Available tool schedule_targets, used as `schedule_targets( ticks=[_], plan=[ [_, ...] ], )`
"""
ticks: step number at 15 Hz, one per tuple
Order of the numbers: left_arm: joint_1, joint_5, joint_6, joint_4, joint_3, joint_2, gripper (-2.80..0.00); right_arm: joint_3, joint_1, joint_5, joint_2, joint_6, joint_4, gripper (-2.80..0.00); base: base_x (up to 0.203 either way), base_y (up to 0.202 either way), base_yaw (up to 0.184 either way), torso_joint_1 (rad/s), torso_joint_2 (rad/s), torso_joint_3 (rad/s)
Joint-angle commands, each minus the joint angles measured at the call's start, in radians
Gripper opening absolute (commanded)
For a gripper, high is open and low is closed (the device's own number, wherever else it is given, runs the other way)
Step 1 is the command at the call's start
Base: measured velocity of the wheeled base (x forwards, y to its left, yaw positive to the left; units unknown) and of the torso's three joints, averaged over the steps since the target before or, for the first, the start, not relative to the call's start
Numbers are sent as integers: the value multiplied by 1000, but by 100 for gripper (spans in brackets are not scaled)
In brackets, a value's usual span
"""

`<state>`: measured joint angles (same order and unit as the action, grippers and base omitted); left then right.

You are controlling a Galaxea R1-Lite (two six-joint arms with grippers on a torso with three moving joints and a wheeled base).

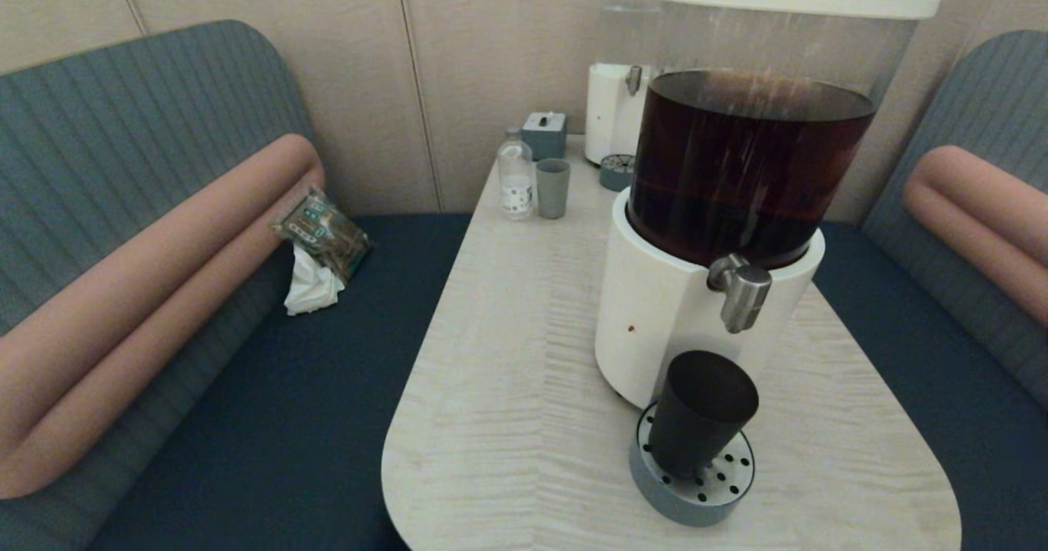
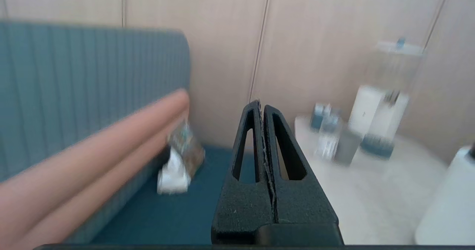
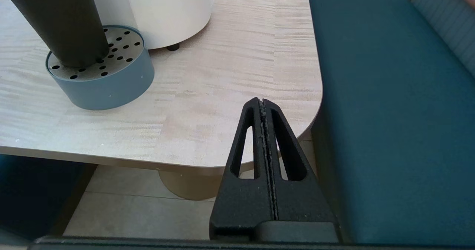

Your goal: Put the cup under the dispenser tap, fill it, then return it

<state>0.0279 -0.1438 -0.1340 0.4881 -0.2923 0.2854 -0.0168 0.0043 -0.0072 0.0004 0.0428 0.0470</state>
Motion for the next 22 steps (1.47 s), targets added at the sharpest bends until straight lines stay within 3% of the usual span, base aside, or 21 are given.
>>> schedule_targets(
  ticks=[1, 4, 8, 10, 15, 18, 22],
  plan=[
    [0, -1, 0, 35, -6, -80, -280, 0, 0, 0, 0, 0, 1, -280, 0, 0, 0, 0, 0, 0],
    [-7, 10, 12, 92, 2, -128, -280, 0, 0, 0, 1, 0, 1, -280, 0, 0, 0, 0, 0, 0],
    [-12, 22, 38, 47, -32, -261, -280, 0, 0, 0, 1, 0, 1, -280, 0, 0, 0, 0, 0, 0],
    [-13, 92, 63, 36, 5, -280, -280, 0, 0, 1, 1, 0, 1, -280, 0, 0, 0, 0, 0, 0],
    [-13, 180, 265, 76, 296, -282, -280, 0, 0, 0, 1, 0, 1, -280, 0, 0, 0, 0, 0, 0],
    [-13, 179, 290, -146, 293, -282, -280, 0, 0, 1, 1, 0, 1, -280, 0, 0, 0, 0, 0, 0],
    [-13, 142, 267, -419, 293, -282, -280, 0, 0, 0, 0, 0, 1, -280, 0, 0, 0, 0, 0, 0]
  ],
)
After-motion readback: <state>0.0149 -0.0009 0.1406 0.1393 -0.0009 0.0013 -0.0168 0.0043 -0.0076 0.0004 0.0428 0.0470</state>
